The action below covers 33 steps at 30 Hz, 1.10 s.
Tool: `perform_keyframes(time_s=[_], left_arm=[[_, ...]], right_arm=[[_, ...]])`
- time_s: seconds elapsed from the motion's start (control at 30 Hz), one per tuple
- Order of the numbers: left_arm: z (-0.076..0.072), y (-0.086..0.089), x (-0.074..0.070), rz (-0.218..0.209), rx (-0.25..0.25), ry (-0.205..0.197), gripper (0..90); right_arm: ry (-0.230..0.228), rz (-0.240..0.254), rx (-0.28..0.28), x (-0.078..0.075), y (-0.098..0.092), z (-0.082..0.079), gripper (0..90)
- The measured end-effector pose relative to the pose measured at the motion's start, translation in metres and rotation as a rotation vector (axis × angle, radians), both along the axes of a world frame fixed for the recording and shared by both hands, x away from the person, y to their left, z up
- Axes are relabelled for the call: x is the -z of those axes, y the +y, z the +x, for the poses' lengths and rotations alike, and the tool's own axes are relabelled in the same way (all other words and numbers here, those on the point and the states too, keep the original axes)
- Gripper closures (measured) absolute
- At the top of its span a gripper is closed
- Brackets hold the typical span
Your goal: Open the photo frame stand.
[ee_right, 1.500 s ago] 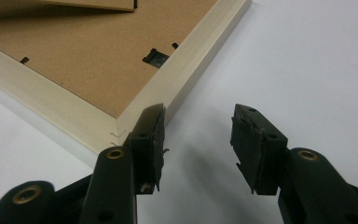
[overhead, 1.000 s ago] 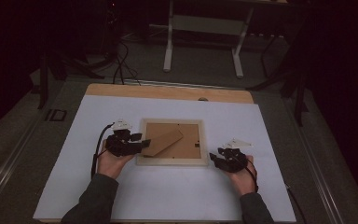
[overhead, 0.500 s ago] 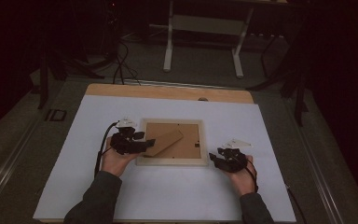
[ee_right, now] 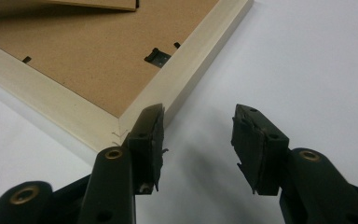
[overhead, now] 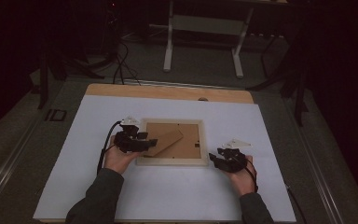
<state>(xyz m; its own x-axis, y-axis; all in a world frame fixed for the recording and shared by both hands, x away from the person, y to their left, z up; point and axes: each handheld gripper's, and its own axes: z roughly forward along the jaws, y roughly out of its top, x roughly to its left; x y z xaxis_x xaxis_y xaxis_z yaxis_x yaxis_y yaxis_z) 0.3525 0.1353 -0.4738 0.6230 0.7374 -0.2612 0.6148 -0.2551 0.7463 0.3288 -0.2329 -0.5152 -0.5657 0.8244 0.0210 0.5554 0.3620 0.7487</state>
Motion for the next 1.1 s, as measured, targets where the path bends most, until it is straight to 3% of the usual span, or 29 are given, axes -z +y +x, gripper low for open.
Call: perform_keyframes(time_s=[0.4,0.57,0.7,1.0,1.1], left_arm=[[0.012,-0.008,0.006,0.006,0.022,0.022,43.7],[0.016,-0.012,0.010,0.040,0.039,0.036,40.2],[0.020,-0.014,0.014,0.036,0.056,0.064,36.0],[0.025,-0.019,0.020,0.057,0.089,0.085,29.1],[0.026,-0.020,0.024,0.085,0.095,0.102,29.2]], right_arm=[[0.001,0.002,-0.002,0.000,0.000,0.000,52.5],[0.003,0.001,-0.002,0.001,0.000,0.000,52.4],[0.003,0.002,-0.001,0.001,0.000,0.000,52.4],[0.005,0.004,0.000,0.001,-0.001,0.000,52.3],[0.007,0.003,-0.001,0.002,0.000,0.000,52.3]])
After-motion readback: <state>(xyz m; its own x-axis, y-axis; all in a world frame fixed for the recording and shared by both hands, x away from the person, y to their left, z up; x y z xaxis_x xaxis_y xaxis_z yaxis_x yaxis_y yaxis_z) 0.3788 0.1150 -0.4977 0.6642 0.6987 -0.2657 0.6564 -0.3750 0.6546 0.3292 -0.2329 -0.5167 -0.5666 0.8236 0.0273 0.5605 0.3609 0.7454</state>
